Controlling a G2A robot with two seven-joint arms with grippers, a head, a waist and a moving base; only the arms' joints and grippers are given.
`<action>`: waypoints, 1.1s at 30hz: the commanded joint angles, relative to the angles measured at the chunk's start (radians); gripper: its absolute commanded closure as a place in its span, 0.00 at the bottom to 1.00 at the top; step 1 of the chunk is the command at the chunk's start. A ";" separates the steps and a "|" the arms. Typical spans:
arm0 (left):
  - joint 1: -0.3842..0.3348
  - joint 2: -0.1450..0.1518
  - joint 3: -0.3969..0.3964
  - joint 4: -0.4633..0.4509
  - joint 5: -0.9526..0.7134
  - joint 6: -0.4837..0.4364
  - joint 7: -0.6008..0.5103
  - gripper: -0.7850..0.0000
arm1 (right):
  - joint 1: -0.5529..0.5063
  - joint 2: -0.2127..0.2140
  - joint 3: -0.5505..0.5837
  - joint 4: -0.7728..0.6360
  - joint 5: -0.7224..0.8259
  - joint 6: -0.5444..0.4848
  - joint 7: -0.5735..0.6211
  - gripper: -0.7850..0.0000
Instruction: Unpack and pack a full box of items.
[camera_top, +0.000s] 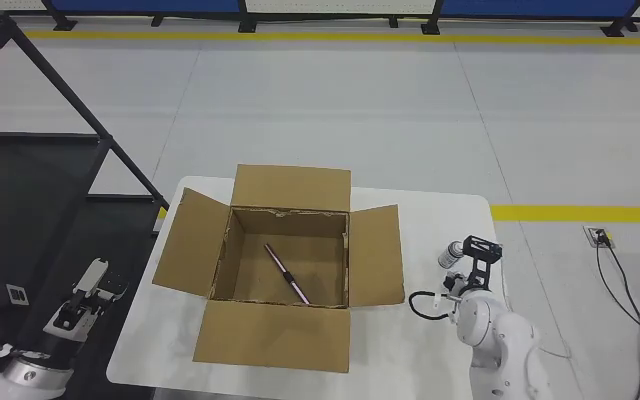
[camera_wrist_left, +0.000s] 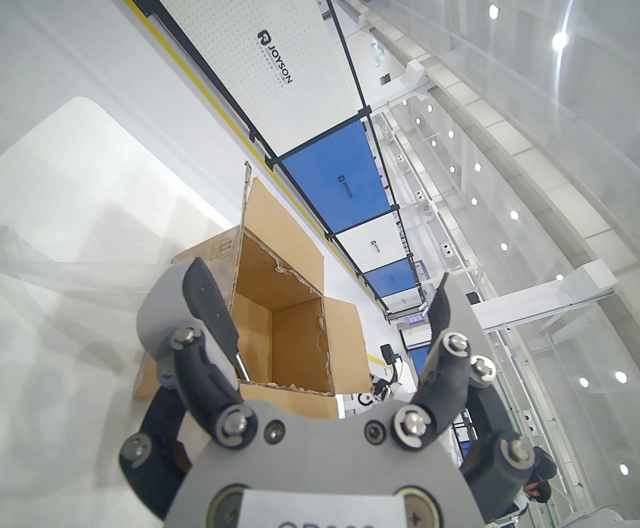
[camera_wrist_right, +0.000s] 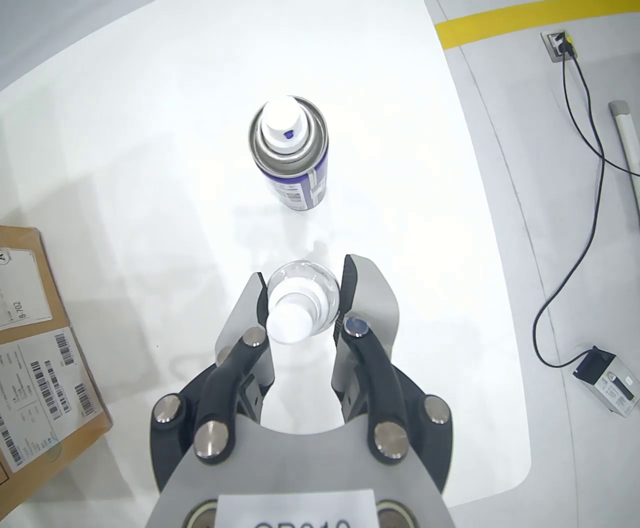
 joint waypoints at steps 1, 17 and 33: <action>0.000 0.000 0.000 0.000 0.000 0.000 0.000 0.00 | 0.010 0.000 -0.003 0.017 -0.002 0.006 -0.003 0.75; 0.000 0.000 0.000 0.000 0.000 0.000 0.000 0.00 | -0.017 -0.010 -0.145 -0.238 -0.071 0.076 -0.056 0.00; 0.000 0.000 0.000 0.000 0.000 0.000 0.000 0.00 | 0.504 -0.125 -0.727 0.296 0.106 -0.194 0.132 0.00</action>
